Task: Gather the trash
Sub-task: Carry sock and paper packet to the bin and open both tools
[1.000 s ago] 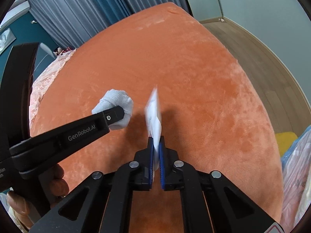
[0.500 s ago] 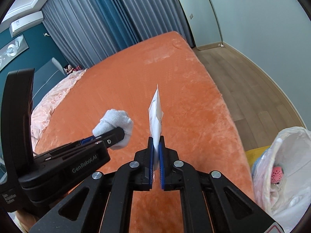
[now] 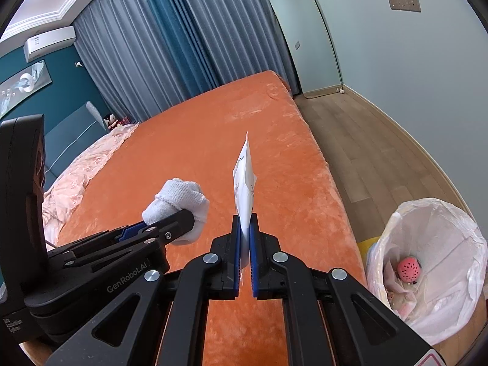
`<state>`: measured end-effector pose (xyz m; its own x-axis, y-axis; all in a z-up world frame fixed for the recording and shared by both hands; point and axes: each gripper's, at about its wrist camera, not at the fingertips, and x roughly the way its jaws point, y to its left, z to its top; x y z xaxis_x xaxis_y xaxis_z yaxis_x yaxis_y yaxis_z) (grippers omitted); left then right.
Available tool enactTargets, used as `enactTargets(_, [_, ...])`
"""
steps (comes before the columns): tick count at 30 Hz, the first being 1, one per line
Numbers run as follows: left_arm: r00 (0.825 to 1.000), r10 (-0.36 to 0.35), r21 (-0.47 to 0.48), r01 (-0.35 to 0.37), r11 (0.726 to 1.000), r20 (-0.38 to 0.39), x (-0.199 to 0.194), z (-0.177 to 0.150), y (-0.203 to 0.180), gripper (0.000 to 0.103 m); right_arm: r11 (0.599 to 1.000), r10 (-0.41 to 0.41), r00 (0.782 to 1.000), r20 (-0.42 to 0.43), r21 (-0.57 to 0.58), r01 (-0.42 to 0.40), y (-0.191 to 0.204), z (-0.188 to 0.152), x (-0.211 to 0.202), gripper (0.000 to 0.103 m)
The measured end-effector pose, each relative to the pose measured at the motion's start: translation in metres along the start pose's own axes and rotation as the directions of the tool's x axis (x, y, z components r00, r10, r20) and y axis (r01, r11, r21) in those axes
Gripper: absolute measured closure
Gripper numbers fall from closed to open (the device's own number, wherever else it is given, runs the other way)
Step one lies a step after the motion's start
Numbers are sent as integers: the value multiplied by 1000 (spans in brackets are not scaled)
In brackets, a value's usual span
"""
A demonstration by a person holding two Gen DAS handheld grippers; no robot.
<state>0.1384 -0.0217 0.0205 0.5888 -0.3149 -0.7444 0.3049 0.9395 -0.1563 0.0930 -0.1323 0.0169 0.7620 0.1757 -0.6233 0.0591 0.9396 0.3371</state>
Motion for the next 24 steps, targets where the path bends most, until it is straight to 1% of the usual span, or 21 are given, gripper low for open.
enactTargets(6, [1000,-12,15,12,1000,-9,-11,-12,-10,77,1000,-7,1000,6,-5,7,0,-12,-22,97])
enactTargets(14, [999,-34,39,35,999,-6,-24,-19,-21,77,999,-32,999,42,-6,32,-8,-16,-51,97])
enactTargets(18, [998,-61,74,61,995,-11,-26,-20,-39,77,998,-65,996,65,12,64,-26,-15,-67,98])
enactTargets(24, [995,-96,158,101,982,-39,-18,-26,-79,77,988,-137,987,80,85,130,-71,-19,-88,98])
